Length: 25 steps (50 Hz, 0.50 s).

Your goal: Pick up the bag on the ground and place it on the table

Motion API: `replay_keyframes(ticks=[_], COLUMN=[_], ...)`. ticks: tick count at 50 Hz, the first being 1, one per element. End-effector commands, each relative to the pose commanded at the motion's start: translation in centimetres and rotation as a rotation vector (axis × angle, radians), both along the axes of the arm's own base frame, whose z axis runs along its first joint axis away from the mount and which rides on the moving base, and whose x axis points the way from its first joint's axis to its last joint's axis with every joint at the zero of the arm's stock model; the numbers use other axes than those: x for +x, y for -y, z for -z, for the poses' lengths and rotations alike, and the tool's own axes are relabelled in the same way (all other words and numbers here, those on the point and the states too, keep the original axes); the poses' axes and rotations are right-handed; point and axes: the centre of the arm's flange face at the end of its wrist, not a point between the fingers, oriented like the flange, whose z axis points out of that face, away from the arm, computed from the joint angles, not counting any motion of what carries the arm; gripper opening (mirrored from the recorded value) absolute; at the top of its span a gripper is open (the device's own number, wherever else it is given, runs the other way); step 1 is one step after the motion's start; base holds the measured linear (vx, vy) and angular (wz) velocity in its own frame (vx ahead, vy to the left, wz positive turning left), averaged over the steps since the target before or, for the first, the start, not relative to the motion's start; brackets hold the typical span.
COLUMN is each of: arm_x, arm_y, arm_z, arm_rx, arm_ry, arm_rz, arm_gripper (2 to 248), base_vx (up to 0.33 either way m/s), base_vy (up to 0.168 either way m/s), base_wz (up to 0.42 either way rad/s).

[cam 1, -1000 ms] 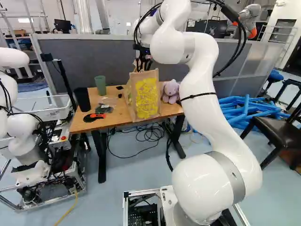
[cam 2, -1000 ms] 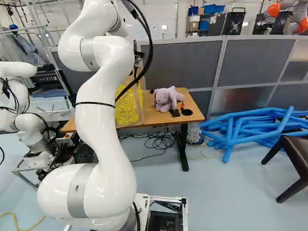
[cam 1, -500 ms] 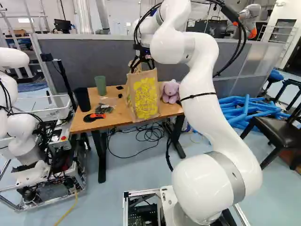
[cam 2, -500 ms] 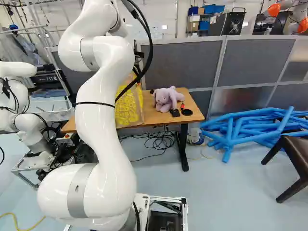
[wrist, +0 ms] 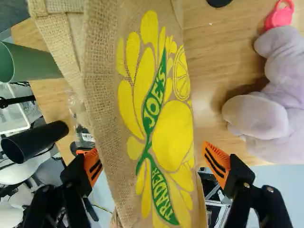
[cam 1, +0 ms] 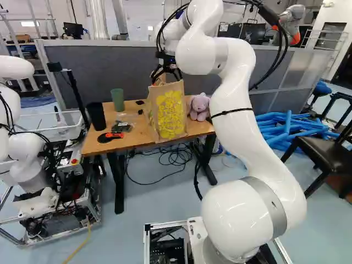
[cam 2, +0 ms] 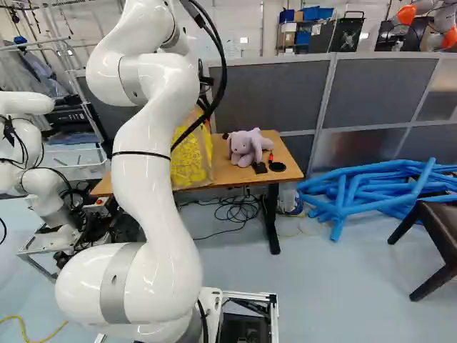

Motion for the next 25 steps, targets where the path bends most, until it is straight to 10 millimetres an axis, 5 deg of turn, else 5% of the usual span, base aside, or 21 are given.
replay_keyframes(ticks=[25], arm_x=[-1.2], arm_y=[-0.1], arm_z=[-3.7], arm_rx=[-0.023], arm_ry=[0.058], arm_rz=[-0.015], arm_gripper=[247], base_vx=[0.0], base_vy=[0.0], base_wz=[0.0])
